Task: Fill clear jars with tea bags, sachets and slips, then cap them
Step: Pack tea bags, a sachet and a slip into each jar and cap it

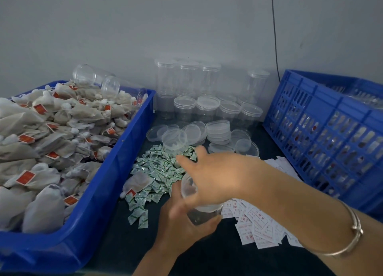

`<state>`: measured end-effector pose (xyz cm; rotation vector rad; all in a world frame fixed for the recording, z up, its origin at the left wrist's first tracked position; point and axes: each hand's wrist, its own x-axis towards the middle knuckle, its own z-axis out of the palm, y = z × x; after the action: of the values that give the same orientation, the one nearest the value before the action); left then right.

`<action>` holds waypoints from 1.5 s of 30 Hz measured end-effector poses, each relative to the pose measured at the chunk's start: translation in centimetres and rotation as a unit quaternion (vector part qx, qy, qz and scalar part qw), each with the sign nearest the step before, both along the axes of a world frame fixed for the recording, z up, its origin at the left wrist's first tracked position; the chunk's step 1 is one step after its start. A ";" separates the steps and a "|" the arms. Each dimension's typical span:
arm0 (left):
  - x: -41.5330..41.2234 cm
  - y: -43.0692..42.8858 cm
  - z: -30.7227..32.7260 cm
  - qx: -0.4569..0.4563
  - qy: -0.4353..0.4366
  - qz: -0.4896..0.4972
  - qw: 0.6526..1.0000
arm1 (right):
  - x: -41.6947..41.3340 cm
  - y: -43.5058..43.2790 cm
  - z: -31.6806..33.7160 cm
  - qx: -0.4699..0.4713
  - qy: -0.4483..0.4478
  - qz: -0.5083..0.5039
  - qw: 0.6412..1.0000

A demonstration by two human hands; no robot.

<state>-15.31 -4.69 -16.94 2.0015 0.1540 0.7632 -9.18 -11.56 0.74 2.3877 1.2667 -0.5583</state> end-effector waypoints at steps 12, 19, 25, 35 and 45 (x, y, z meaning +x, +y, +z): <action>-0.1 0.0 -0.3 -0.021 0.010 0.012 1.000 | 0.7 -0.1 -0.5 -0.006 -0.031 -0.035 0.999; -0.2 0.3 -0.4 -0.028 0.025 0.012 0.999 | 1.1 0.1 1.8 -0.072 0.065 0.046 0.994; -0.1 0.1 -0.3 -0.017 0.005 0.010 1.000 | 0.4 0.9 0.2 -0.068 -0.015 -0.008 0.998; -0.1 0.1 -0.3 -0.012 0.018 0.014 1.000 | 0.1 0.7 0.2 -0.038 -0.044 0.006 0.998; -0.2 0.2 -0.2 -0.021 0.023 0.002 1.000 | 0.1 0.6 -0.1 -0.029 -0.051 0.006 0.998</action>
<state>-15.49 -4.49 -17.18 1.9807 0.2000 0.7118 -9.12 -10.96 0.64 2.3273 1.2043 -0.4583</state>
